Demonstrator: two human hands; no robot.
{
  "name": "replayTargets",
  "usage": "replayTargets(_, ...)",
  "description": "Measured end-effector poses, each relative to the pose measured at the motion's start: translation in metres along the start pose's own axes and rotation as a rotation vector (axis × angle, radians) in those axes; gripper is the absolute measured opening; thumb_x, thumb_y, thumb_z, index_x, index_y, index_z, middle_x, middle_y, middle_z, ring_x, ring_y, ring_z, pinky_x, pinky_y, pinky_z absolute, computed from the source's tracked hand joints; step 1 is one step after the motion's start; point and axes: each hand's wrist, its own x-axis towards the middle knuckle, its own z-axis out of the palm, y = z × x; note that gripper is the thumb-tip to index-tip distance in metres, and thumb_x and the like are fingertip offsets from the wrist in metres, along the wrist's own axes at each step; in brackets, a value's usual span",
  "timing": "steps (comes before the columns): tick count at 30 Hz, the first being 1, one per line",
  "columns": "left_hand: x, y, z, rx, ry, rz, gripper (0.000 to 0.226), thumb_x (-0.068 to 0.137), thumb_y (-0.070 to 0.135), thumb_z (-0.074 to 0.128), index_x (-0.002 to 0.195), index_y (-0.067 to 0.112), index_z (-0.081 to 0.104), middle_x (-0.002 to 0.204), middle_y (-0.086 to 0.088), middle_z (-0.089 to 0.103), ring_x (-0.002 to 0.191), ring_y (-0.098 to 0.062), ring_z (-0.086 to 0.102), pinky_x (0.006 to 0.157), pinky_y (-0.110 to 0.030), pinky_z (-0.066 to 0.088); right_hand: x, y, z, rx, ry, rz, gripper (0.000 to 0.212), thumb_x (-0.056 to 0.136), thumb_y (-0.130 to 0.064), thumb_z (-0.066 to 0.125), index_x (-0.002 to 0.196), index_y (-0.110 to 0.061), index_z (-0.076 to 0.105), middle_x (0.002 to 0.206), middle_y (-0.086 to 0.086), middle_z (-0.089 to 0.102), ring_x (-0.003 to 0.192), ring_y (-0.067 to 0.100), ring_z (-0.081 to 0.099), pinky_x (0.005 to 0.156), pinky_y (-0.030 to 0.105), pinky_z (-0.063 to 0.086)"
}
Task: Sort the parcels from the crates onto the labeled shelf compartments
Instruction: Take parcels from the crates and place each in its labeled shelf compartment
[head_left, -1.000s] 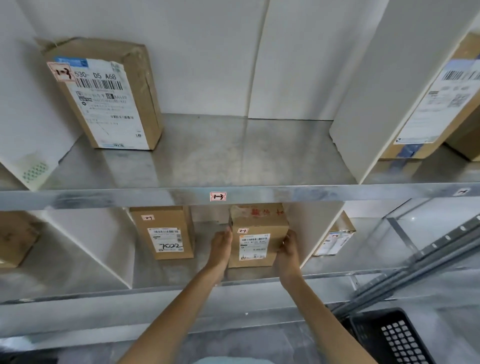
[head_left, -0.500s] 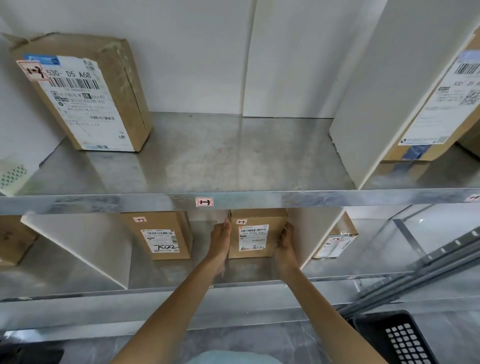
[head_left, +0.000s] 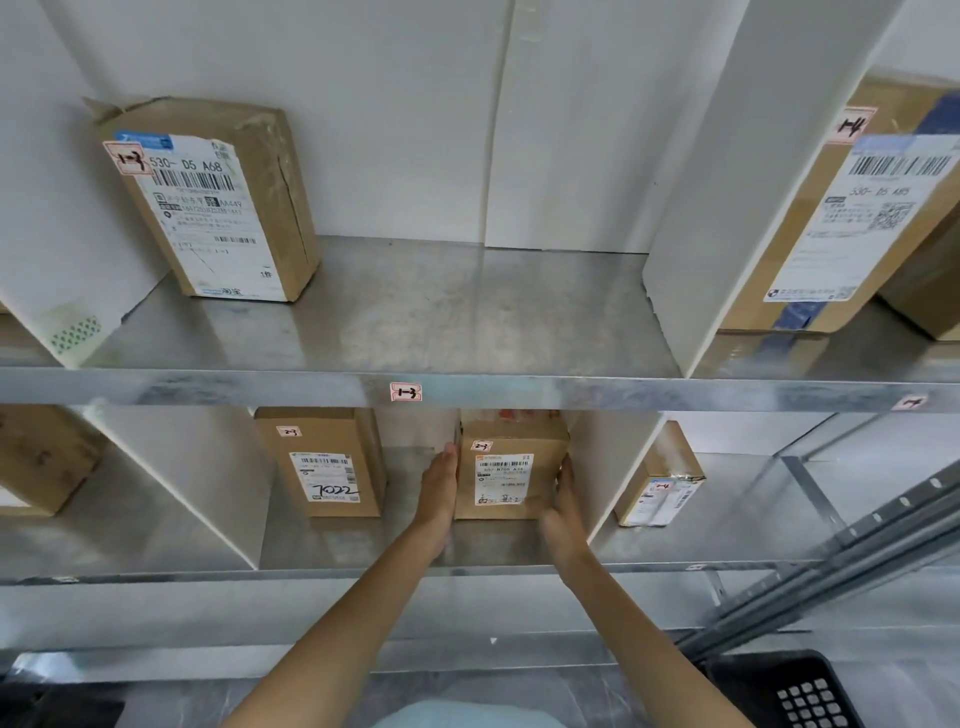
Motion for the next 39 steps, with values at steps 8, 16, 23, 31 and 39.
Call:
replayTargets(8, -0.028, -0.001, -0.004, 0.134, 0.157, 0.062, 0.047, 0.101, 0.041, 0.032, 0.135, 0.014, 0.049, 0.136, -0.001, 0.05, 0.129, -0.019, 0.043, 0.09, -0.019, 0.028, -0.039, 0.001, -0.007, 0.095, -0.049, -0.098, 0.067, 0.098, -0.021, 0.049, 0.152, -0.026, 0.01, 0.158, -0.008, 0.015, 0.146, 0.012, 0.016, 0.12, 0.04, 0.017)
replayTargets(16, -0.07, -0.01, -0.034, -0.036, 0.216, 0.162, 0.047, 0.101, 0.035, 0.035, 0.143, 0.014, 0.037, 0.15, -0.002, 0.034, 0.139, -0.017, 0.031, 0.112, -0.03, 0.021, -0.089, -0.007, 0.002, -0.115, -0.091, -0.385, 0.056, 0.094, -0.037, 0.043, 0.146, -0.032, 0.024, 0.149, -0.017, 0.029, 0.138, -0.005, 0.024, 0.117, 0.032, 0.023)
replayTargets(23, -0.124, 0.015, -0.109, -0.049, 0.332, 0.363, 0.021, 0.101, 0.032, 0.034, 0.106, 0.035, 0.054, 0.109, 0.022, 0.057, 0.093, 0.021, 0.052, 0.08, 0.002, 0.034, -0.115, -0.058, 0.071, -0.149, -0.35, -0.504, 0.054, 0.092, -0.043, 0.04, 0.143, -0.026, 0.033, 0.147, -0.013, 0.035, 0.135, -0.002, 0.031, 0.116, 0.03, 0.027)
replayTargets(31, -0.227, -0.001, -0.26, 0.006, 0.676, 0.442, 0.034, 0.099, 0.037, 0.034, 0.116, 0.02, 0.058, 0.113, 0.014, 0.06, 0.101, 0.018, 0.05, 0.079, 0.006, 0.032, -0.192, -0.091, 0.219, -0.085, -0.75, -0.637, 0.039, 0.099, -0.034, 0.043, 0.137, -0.03, 0.038, 0.141, -0.015, 0.041, 0.128, -0.014, 0.034, 0.099, 0.0, 0.025)
replayTargets(39, -0.367, -0.065, -0.414, -0.033, 1.125, 0.393, 0.032, 0.101, 0.036, 0.033, 0.116, 0.022, 0.057, 0.11, 0.019, 0.057, 0.1, 0.018, 0.049, 0.077, 0.006, 0.032, -0.317, -0.097, 0.355, -0.073, -1.011, -0.741, 0.032, 0.1, -0.023, 0.043, 0.132, -0.025, 0.047, 0.135, -0.009, 0.05, 0.127, 0.004, 0.043, 0.108, 0.024, 0.032)
